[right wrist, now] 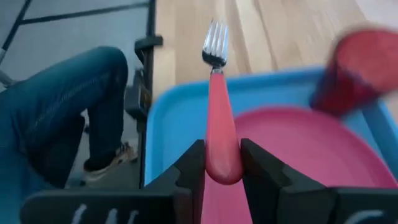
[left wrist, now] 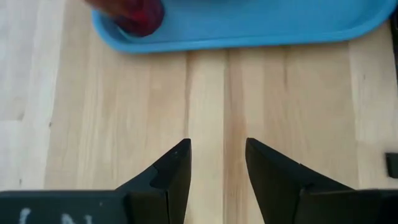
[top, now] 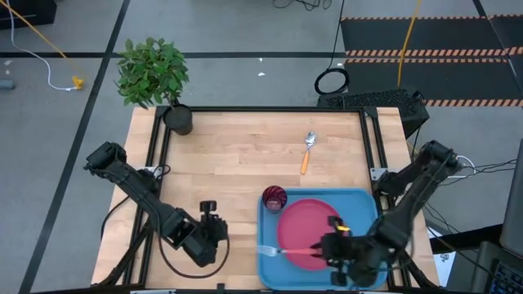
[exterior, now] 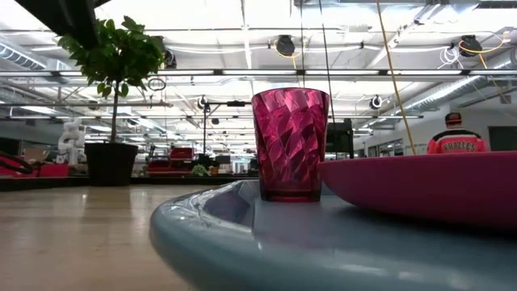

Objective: Pick and place plate/cup/fork/spoon on tray
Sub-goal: Put the red fork on the left of the red plate on the blue tray

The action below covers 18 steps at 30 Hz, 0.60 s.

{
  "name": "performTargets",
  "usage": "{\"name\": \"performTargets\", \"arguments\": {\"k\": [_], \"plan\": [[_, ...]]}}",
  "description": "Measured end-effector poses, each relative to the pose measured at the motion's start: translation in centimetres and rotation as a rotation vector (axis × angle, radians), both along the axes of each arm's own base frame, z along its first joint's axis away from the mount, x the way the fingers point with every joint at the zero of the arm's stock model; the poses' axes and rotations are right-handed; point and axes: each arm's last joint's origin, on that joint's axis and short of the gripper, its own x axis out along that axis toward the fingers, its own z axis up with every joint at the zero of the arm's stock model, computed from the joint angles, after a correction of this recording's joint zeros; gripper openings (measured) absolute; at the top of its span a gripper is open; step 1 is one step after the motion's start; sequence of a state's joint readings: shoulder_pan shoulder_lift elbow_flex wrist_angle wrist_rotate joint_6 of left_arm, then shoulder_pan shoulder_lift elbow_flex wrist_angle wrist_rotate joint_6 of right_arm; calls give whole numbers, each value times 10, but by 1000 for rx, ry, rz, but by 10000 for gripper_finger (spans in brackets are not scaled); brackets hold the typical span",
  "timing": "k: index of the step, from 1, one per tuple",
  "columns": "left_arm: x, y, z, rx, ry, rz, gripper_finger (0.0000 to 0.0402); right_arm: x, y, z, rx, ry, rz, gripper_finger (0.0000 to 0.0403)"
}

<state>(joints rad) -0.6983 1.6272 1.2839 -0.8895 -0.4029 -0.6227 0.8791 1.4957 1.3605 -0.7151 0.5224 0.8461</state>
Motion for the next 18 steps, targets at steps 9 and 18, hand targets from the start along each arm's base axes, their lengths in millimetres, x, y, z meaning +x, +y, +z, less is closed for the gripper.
{"name": "performTargets", "arguments": {"k": [9, 18], "plan": [[0, 0, 0, -7, -4, 13, 152, -58, -3, 13, 172, 226, -37, 70], [0, 0, 0, -8, -5, 14, 152, -103, -4, 13, 366, 684, -188, 70]]}}
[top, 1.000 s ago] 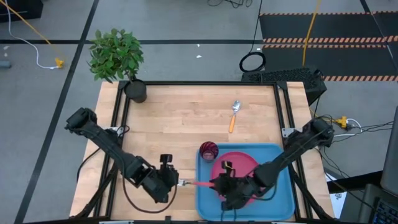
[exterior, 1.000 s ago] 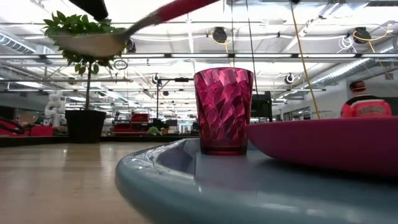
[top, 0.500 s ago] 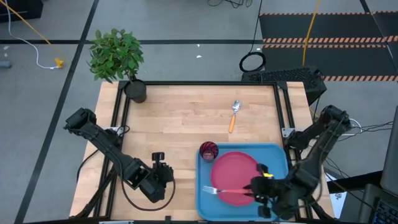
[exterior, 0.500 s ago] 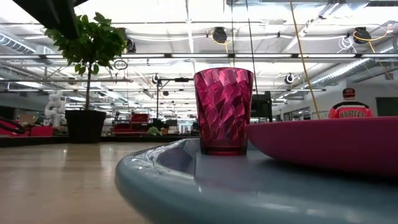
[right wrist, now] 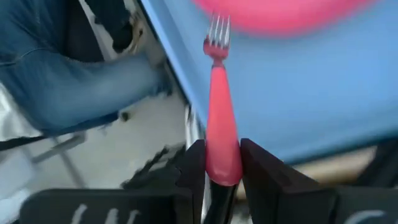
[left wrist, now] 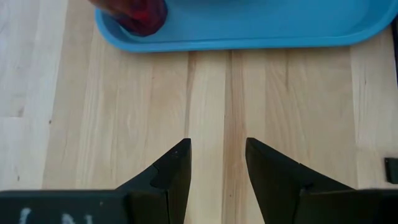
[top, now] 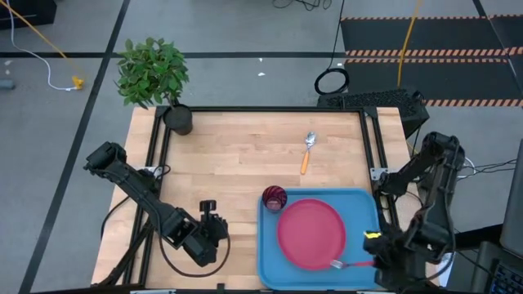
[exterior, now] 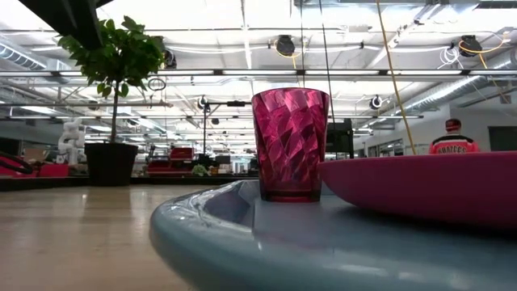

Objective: Pick and place plate/cup/fork/spoon on tray
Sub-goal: Put the red fork on the left of the red plate on the blue tray

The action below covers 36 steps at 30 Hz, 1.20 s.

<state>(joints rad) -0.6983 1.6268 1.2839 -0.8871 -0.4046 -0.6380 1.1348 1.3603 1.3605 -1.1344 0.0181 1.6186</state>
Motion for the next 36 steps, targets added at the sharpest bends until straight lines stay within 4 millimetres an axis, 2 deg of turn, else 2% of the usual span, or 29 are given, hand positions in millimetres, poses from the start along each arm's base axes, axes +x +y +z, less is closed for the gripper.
{"name": "performTargets", "arguments": {"k": [5, 12, 20, 27, 36], "plan": [[0, 0, 0, -1, -1, 0, 152, -17, -5, 6, 48, 156, -113, 67], [0, 0, 0, 1, -1, -4, 152, -32, -20, 20, 100, 210, -177, 67], [0, 0, 0, 3, 0, -6, 152, -38, -37, 16, -58, 300, -419, 67], [0, 0, 0, 20, 2, -34, 152, -32, -27, 3, -148, 262, -512, 67], [2, 3, 0, 88, -6, -92, 152, -5, 6, -38, -308, 291, -588, 66]]}}
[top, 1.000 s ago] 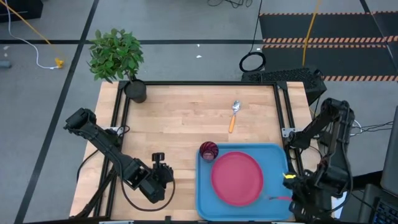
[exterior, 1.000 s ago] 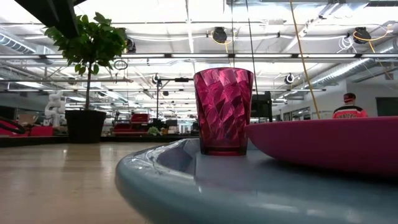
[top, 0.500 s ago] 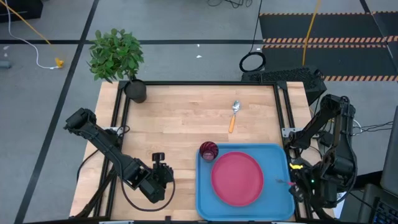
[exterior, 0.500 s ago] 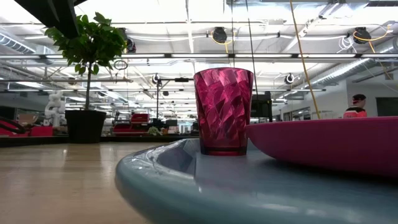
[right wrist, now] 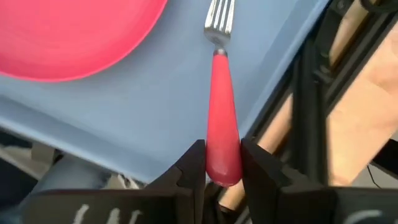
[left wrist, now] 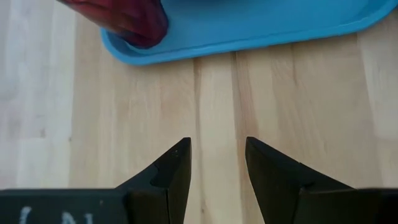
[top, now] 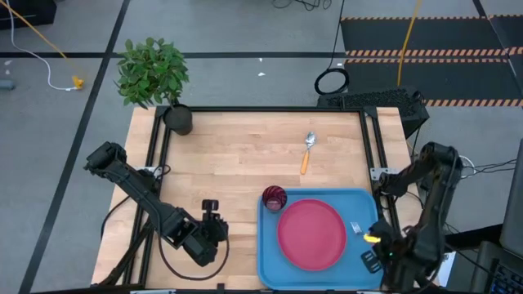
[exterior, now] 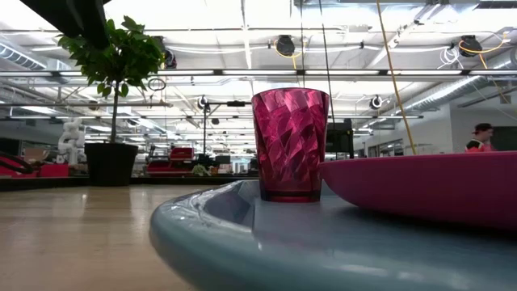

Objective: Pick and place plate/cup/fork/spoon on tray
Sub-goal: Put the red fork on the left of the red plate on the blue tray

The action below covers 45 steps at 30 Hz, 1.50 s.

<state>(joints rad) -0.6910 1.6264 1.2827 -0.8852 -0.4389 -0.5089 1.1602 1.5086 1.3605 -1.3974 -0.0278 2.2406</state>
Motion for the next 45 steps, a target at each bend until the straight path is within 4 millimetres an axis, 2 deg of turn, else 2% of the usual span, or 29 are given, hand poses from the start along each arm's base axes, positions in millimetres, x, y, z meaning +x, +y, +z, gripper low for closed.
{"name": "performTargets", "arguments": {"k": [9, 20, 26, 34, 45], "plan": [[10, 12, 1, 30, -17, 6, 152, 28, 22, -37, -37, 47, -67, 69], [13, 14, 1, 29, -21, 10, 152, 45, 38, -67, -43, 77, -105, 69], [13, 14, 1, 25, -23, 17, 152, 44, 37, -75, -104, 138, -122, 49], [13, 14, 1, 15, -26, 33, 152, 47, 34, -75, -110, 141, -113, 40], [13, 14, 1, 1, -29, 56, 152, 46, 31, -88, -103, 140, -90, 100]]}}
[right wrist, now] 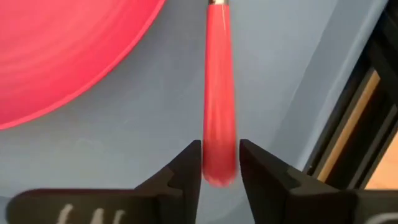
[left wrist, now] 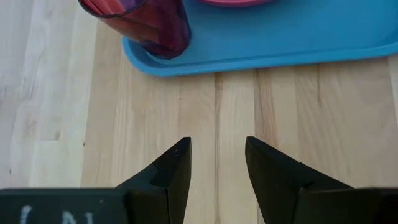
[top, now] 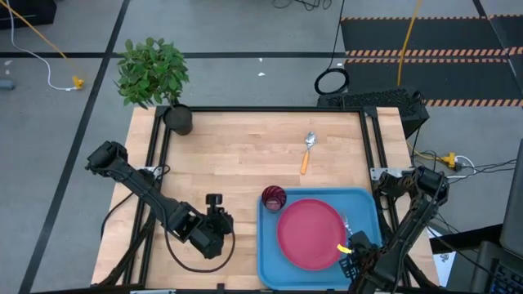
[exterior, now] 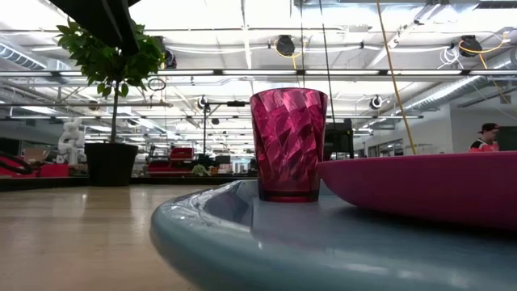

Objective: Pick and place plate/cup/fork/spoon on tray
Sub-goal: Put the red fork on the left of the red plate on the blue tray

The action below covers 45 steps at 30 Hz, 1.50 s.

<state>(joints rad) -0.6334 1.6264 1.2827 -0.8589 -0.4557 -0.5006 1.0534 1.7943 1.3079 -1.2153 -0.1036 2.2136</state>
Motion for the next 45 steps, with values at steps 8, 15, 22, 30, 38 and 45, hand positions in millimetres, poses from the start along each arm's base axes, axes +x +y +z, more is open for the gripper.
{"name": "performTargets", "arguments": {"k": [8, 15, 22, 30, 38, 45], "plan": [[0, 0, 0, -4, -1, 5, 152, 2, 2, -2, 16, -51, 22, 145], [0, 0, 0, -4, -1, 6, 152, 4, 2, -3, 5, -79, 70, 136], [0, 0, 0, -7, -4, 7, 152, -10, 8, -4, 6, -64, 175, 64], [6, -4, 3, -28, -60, -30, 152, -23, 5, -27, 10, -67, 217, 4], [10, -4, 5, -41, -91, -38, 152, -23, 0, -39, 44, -77, 243, 1], [10, -5, 5, -43, -93, -38, 152, -18, 2, -37, 89, -111, 168, 1]]}}
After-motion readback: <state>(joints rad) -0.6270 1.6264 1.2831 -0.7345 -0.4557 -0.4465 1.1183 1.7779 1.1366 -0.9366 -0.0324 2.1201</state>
